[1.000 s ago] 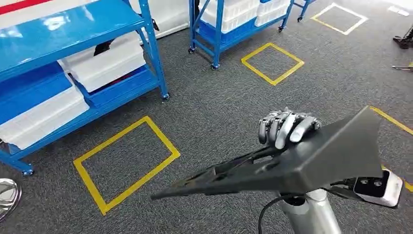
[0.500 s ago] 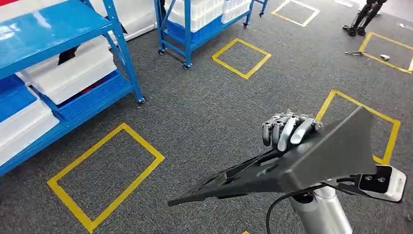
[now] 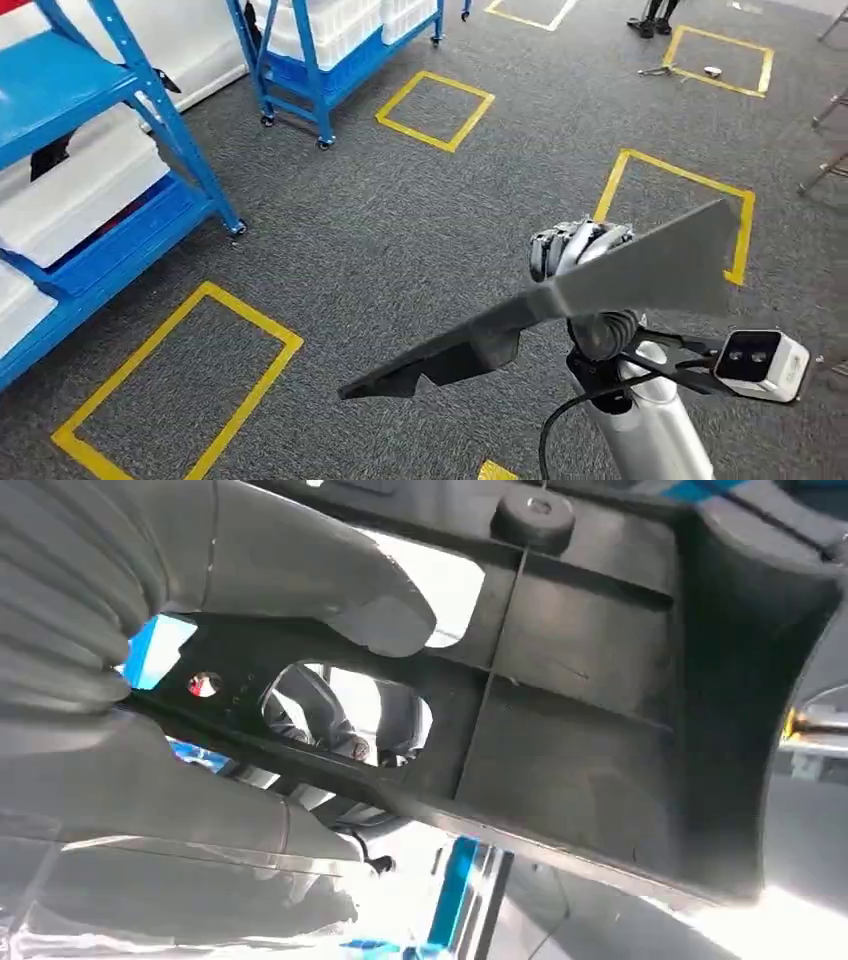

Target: Take the parts from the cabinet and place them on the table.

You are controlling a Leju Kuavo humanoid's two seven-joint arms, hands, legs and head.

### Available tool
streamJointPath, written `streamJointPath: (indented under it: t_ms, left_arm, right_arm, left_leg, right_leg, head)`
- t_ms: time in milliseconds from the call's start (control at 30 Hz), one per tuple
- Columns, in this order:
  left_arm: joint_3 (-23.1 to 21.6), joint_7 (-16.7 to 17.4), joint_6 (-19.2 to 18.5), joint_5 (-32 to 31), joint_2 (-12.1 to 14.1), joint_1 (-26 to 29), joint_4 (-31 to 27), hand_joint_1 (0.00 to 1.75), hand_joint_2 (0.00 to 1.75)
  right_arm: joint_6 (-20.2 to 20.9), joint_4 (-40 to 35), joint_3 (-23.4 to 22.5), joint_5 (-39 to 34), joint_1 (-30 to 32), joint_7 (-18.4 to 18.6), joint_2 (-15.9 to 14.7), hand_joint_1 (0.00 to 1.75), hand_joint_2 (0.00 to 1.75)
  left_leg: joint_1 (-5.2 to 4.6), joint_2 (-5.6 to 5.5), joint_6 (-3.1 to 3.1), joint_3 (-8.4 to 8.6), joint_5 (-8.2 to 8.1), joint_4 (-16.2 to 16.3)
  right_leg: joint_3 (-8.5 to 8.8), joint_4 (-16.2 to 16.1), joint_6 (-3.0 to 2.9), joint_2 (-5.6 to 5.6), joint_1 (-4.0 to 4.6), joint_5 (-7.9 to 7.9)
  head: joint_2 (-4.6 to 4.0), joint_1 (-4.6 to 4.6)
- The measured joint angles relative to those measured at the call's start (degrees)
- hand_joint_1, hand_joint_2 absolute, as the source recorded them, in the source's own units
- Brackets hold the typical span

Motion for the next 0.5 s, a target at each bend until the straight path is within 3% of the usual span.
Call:
streamJointPath:
  t_ms: [33, 100, 133, 167, 200, 300, 333, 367, 400, 467, 500]
  left_arm:
    - [0.0, 0.1, 0.0, 0.0, 0.0, 0.0, 0.0, 0.00, 1.75]
    - [0.0, 0.5, 0.1, 0.0, 0.0, 0.0, 0.0, 0.00, 1.75]
    - [0.0, 0.5, 0.2, 0.0, 0.0, 0.0, 0.0, 0.00, 1.75]
    - [0.0, 0.5, 0.4, 0.0, -0.1, 0.1, 0.0, 0.00, 1.75]
    - [0.0, 0.3, 0.7, 0.0, -0.1, 0.2, 0.0, 0.00, 1.75]
    - [0.0, 0.4, 1.5, 0.0, -0.3, -0.1, 0.0, 0.00, 1.75]
    - [0.0, 0.5, 1.6, 0.1, -0.4, -0.3, -0.1, 0.00, 1.75]
    - [0.0, 0.6, 1.7, 0.1, -0.3, -0.4, -0.1, 0.00, 1.75]
    - [0.0, 0.6, 1.7, 0.1, -0.3, -0.3, -0.1, 0.00, 1.75]
    - [0.0, 1.0, 1.9, 0.1, -0.2, -0.1, -0.1, 0.00, 1.75]
    - [0.1, 1.1, 2.1, 0.1, -0.2, -0.1, -0.1, 0.00, 1.75]
  right_arm:
    - [0.0, 0.1, 0.1, 0.0, 0.1, 0.0, 0.0, 1.71, 1.75]
    - [-0.1, 0.2, 0.3, 0.0, 0.3, 0.0, 0.0, 1.71, 1.75]
    - [0.0, 0.2, 0.5, 0.2, 0.7, 0.0, 0.1, 1.71, 1.75]
    - [0.1, 0.3, 0.6, 0.7, 1.0, 0.0, 0.1, 1.71, 1.75]
    - [0.1, 0.5, 0.9, 1.3, 1.2, 0.0, 0.3, 1.71, 1.75]
    - [0.4, 1.2, 1.3, 1.2, 1.1, 0.0, 0.5, 1.71, 1.75]
    - [-0.2, 1.8, 1.3, 0.6, 0.3, 0.0, 0.5, 1.71, 1.75]
    - [-0.9, 2.1, 1.4, -0.3, -0.8, 0.0, 0.4, 1.71, 1.75]
    - [-1.7, 2.3, 1.6, -1.1, -1.8, 0.1, 0.3, 1.71, 1.75]
    - [-2.6, 2.5, 2.2, -1.9, -2.2, 0.1, 0.0, 1.71, 1.75]
    - [-2.8, 2.6, 2.5, -1.9, -2.1, 0.1, -0.2, 1.71, 1.75]
  left_leg:
    - [0.07, 0.00, -0.15, -0.03, 1.57, -0.8]
    - [0.37, -0.42, -0.43, 2.95, 6.98, -8.6]
    - [0.82, -2.04, -0.67, 5.18, 9.67, -13.9]
    - [1.06, -4.96, -0.67, 5.63, 8.07, -14.7]
    - [1.05, -4.89, 0.14, 5.79, 8.25, -15.1]
    - [0.55, -3.11, 1.18, 5.75, 8.48, -15.2]
    - [0.87, -2.29, 1.56, 5.80, 8.70, -15.4]
    - [0.85, -1.74, 1.80, 5.92, 8.67, -15.4]
    - [0.67, -1.09, 2.02, 5.95, 8.60, -15.4]
    - [0.43, 0.25, 2.24, 6.00, 8.43, -15.4]
    - [0.35, 0.85, 2.37, 6.03, 8.34, -15.4]
  right_leg:
    - [0.05, 0.1, 0.16, 0.88, -0.11, -0.11]
    - [0.06, 0.9, 0.70, 2.55, -0.45, -0.54]
    - [-0.04, 1.6, 1.07, 3.28, -0.57, -1.05]
    - [-0.52, 2.3, 1.53, 3.86, -0.47, -1.33]
    - [-1.13, 2.9, 1.84, 4.85, -0.35, -1.45]
    - [-1.57, 2.6, 2.81, 6.46, -0.85, -0.90]
    - [-1.87, 3.1, 2.90, 5.10, -0.83, -1.10]
    - [-2.51, 4.7, 3.23, 1.66, -0.38, -2.06]
    - [-4.19, 7.9, 3.53, -0.07, -0.51, -3.81]
    - [-8.64, 16.7, 3.86, -1.38, -0.67, -7.25]
    - [-10.29, 19.6, 3.86, -1.47, -0.75, -7.73]
  head:
    - [0.00, 0.00]
    - [0.00, 0.00]
    - [0.00, 0.00]
    - [0.00, 0.02]
    - [0.00, 0.02]
    - [0.00, 0.02]
    - [0.00, 0.04]
    - [0.00, 0.07]
    - [0.00, 0.04]
    - [0.00, 0.04]
    - [0.00, 0.04]
